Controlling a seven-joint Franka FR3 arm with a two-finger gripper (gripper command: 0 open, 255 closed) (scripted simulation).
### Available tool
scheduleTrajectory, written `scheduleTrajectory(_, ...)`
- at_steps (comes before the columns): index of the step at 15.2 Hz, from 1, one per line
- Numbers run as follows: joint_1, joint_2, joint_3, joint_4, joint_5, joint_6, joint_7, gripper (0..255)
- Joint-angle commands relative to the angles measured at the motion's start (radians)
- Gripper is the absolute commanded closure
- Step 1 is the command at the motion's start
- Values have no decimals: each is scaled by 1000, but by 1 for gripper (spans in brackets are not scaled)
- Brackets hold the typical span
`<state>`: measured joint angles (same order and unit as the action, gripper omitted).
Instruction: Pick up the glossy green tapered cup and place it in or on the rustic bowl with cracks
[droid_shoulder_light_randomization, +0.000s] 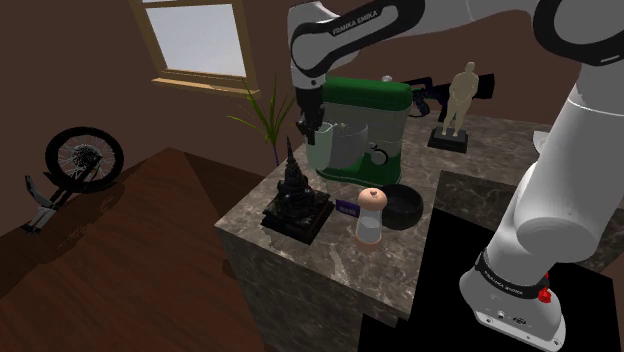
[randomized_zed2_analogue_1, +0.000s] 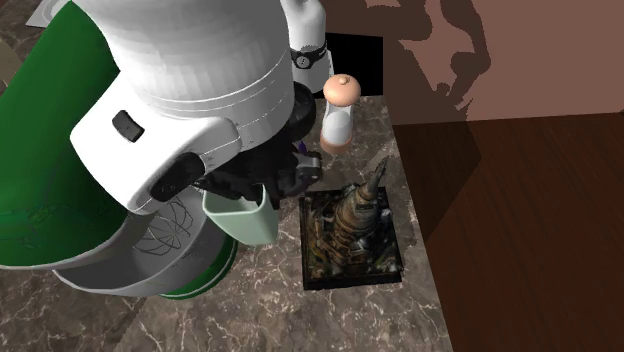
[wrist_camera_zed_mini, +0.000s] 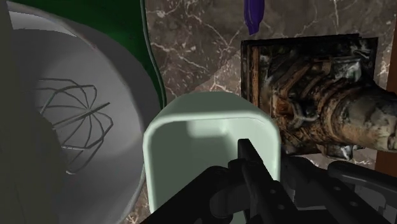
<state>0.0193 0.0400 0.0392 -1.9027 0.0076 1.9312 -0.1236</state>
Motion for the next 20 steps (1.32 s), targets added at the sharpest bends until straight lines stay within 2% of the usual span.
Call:
scheduleTrajectory(1,0,-4,0,22,0,-27,0,255)
scheduleTrajectory(13,0,-16,0,163,0,-178,1,255)
scheduleTrajectory(20,0,-297,-2,-111,11,-187,-4,255)
